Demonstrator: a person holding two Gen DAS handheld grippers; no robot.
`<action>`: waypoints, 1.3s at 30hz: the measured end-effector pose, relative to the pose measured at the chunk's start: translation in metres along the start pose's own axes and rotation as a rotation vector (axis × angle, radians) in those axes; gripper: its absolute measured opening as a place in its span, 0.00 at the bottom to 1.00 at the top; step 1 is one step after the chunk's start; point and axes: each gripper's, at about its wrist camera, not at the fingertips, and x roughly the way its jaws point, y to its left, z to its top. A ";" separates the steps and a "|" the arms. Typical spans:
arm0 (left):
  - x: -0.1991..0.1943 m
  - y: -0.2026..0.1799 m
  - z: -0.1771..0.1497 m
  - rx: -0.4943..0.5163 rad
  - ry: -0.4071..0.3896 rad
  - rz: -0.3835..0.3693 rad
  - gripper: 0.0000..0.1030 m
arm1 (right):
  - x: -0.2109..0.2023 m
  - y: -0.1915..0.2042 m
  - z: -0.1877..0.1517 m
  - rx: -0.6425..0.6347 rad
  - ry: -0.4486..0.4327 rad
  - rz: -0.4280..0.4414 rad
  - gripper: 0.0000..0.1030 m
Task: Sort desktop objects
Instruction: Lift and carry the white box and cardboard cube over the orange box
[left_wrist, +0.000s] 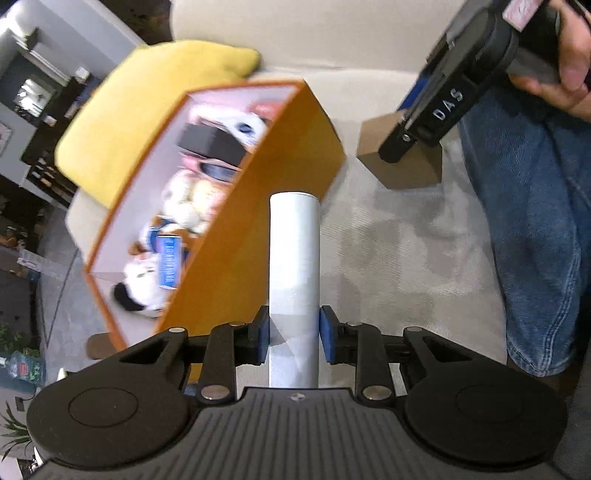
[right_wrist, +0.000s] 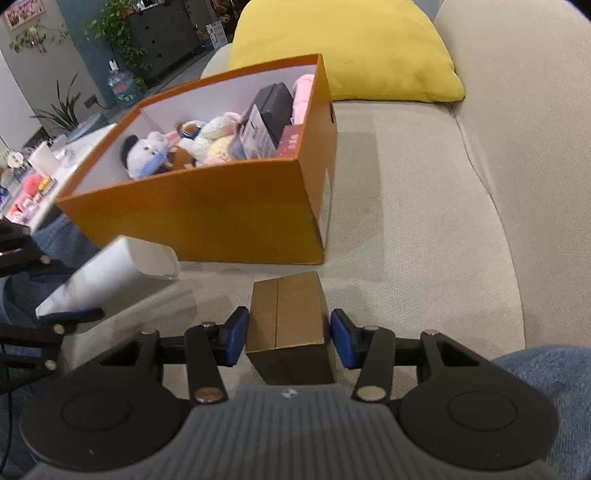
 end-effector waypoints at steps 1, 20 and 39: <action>-0.008 0.002 -0.001 -0.007 -0.007 0.011 0.31 | -0.004 0.001 0.000 -0.002 -0.008 0.003 0.49; -0.064 0.077 0.054 0.078 -0.048 0.172 0.31 | -0.092 0.033 0.094 -0.108 -0.182 0.215 0.49; 0.041 0.131 0.076 0.336 0.078 -0.018 0.31 | -0.028 0.031 0.184 -0.070 -0.113 0.259 0.49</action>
